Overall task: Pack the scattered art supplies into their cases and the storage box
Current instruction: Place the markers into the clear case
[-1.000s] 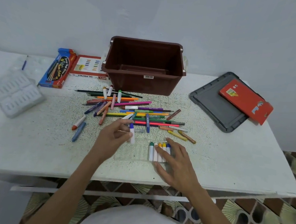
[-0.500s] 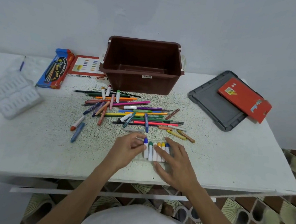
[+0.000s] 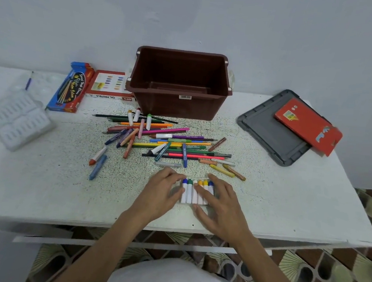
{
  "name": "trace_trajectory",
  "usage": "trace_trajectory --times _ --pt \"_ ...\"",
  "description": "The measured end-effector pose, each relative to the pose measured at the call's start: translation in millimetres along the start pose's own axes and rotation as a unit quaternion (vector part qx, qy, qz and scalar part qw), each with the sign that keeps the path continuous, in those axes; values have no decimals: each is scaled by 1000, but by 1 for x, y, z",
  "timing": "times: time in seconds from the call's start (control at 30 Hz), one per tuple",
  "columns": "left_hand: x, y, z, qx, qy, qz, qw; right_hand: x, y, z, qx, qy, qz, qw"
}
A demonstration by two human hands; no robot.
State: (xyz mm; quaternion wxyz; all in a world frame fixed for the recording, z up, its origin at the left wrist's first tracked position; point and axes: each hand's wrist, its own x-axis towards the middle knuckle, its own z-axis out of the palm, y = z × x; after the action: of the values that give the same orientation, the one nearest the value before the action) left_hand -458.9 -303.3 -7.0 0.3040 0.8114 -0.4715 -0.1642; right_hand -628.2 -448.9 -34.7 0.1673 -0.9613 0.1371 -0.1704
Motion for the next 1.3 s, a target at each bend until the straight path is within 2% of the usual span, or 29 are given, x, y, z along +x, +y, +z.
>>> trace_trajectory --times 0.13,0.43,0.53,0.67,0.77,0.9,1.0,1.1,1.17,1.3 --pt "-5 -3 3 40 21 50 998 1 0 0 4 0 2 1000" --pt "-6 -8 2 62 33 74 995 0 0 0 3 -3 3 1000" --pt "3 -12 -8 51 72 66 994 0 0 -1 4 -4 4 1000" --pt "24 -20 -24 109 150 29 982 0 0 0 -1 -6 6 1000" --pt "36 -33 -34 126 194 -38 972 0 0 1 -1 -5 7 1000" --pt "44 -43 -45 173 143 -129 966 -1 1 1 -3 -6 8 1000" --pt "44 -44 -49 189 121 -147 963 0 1 1 -1 -5 7 1000" --pt "44 -45 -48 184 138 -143 963 0 1 1 0 -8 9 1000" --pt "44 -44 -48 156 181 -136 961 1 1 0 5 -8 8 1000" --pt "39 -24 -54 -8 264 -115 958 0 0 0 4 -7 8 1000"
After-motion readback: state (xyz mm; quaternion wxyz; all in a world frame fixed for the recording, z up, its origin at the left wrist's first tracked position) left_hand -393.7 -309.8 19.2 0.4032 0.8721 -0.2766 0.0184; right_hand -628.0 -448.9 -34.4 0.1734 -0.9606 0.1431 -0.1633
